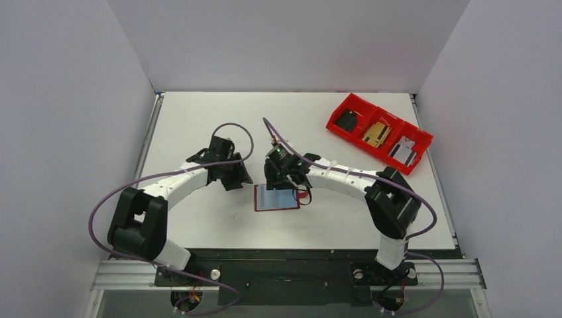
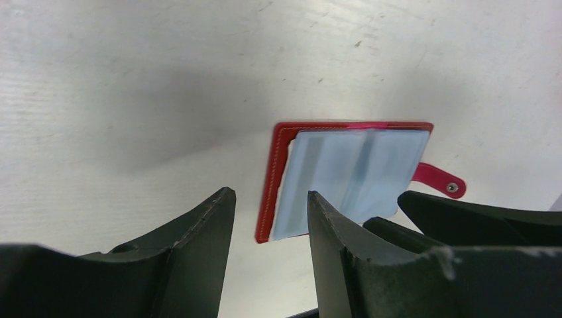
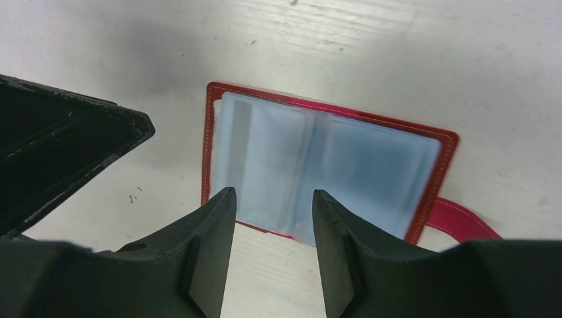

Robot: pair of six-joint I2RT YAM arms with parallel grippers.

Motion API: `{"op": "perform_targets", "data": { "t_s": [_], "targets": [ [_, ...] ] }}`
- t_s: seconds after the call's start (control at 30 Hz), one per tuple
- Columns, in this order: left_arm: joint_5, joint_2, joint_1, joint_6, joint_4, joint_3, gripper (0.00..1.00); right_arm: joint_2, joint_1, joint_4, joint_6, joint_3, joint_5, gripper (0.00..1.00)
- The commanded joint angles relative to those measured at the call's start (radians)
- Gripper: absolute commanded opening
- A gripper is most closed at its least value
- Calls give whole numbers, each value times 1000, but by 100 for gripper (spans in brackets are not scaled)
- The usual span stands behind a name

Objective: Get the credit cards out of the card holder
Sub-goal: Remove the credit card from the card holder.

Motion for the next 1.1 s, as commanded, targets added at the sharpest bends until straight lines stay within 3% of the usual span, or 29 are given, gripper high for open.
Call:
{"op": "perform_targets", "data": {
  "t_s": [0.0,0.6,0.8,0.97,1.07],
  "targets": [
    [0,-75,38,57,-48,-22,42,89,37,-26,-9,98,30,43],
    [54,-61,68,72,-30,-41,41,248,101,-94,-88,164,97,50],
    [65,-35,45,62,-12,-45,41,263,91,-66,-101,93,94,35],
    [75,-9,16,41,9,-46,41,237,60,16,-90,-7,44,16],
    [87,9,-5,25,31,-43,41,226,39,59,-88,-51,7,11]
  ]
}}
